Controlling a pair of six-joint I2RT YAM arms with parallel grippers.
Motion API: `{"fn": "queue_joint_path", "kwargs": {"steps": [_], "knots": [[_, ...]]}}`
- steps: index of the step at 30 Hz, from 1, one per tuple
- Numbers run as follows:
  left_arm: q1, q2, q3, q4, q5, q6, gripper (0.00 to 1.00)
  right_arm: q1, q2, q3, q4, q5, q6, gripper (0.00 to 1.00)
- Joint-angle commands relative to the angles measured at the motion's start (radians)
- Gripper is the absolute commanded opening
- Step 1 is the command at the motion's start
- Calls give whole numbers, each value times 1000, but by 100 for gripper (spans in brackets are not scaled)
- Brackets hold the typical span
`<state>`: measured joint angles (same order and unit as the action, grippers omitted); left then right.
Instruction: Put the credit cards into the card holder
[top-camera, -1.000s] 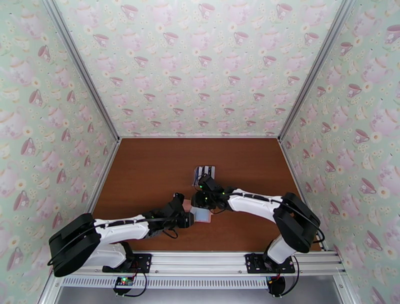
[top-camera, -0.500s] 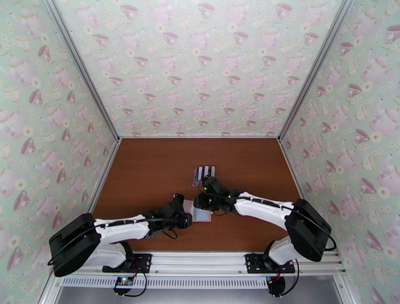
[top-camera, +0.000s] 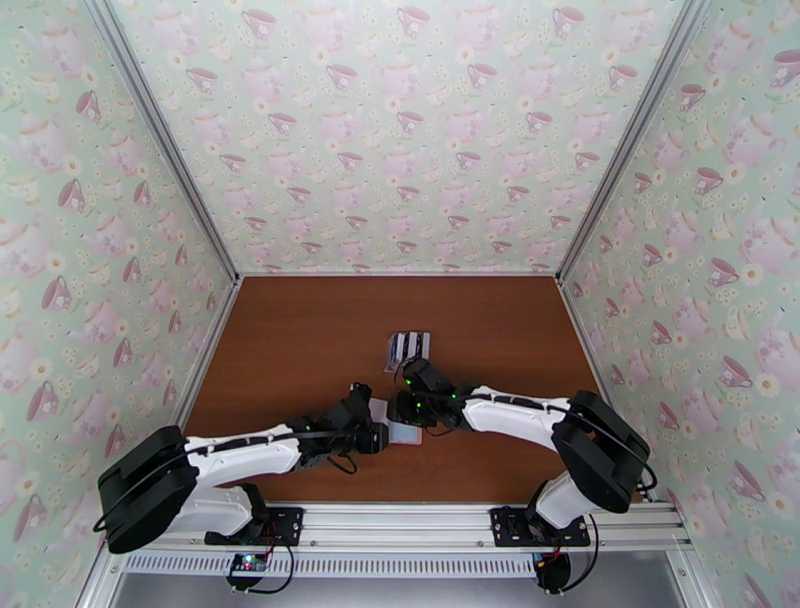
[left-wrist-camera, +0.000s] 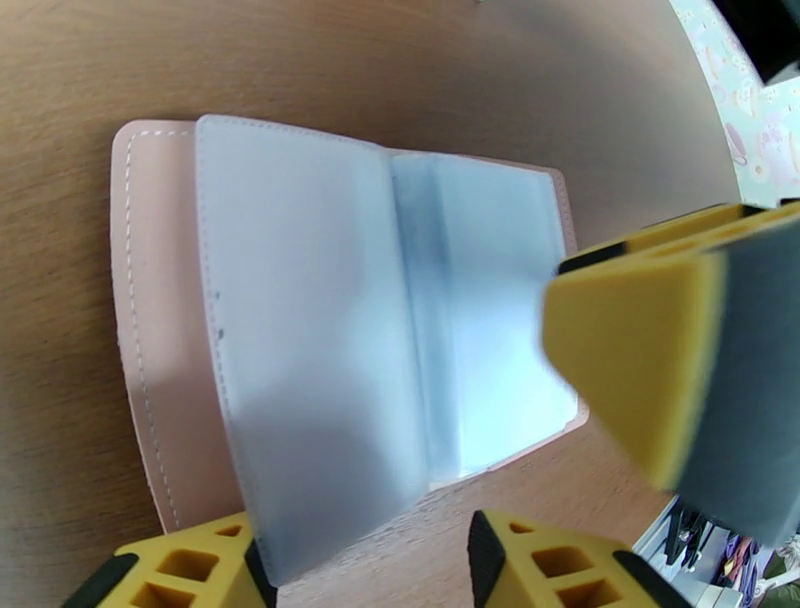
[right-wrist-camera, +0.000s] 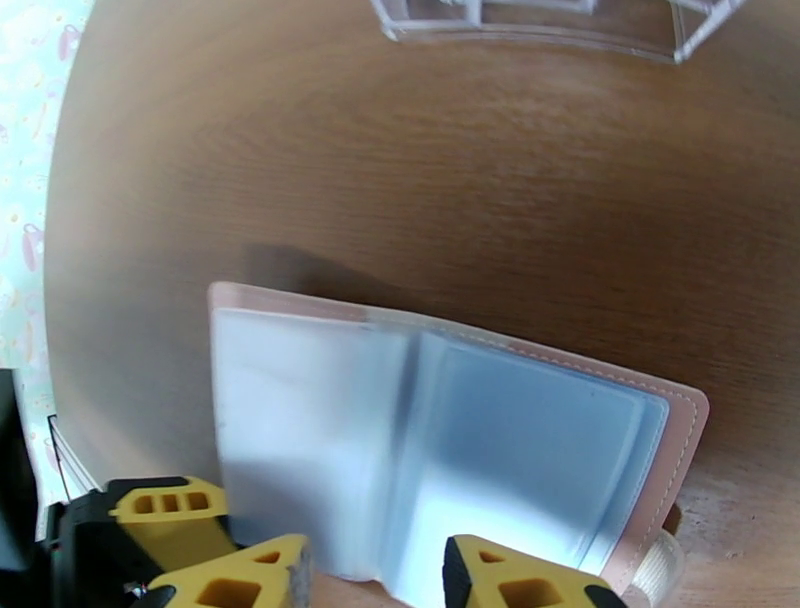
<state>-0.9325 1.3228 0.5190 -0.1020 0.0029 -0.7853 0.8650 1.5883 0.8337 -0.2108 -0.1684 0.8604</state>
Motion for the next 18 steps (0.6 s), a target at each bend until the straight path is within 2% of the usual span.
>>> {"fn": "queue_joint_path", "kwargs": {"steps": [1,18], "knots": [[2,-31,37,-52,-25,22,57,5,15,-2,11,-5,10,41],[16,-132,69,-178,-88,63,58,7,16,13,-6,-7,-1,40]]}}
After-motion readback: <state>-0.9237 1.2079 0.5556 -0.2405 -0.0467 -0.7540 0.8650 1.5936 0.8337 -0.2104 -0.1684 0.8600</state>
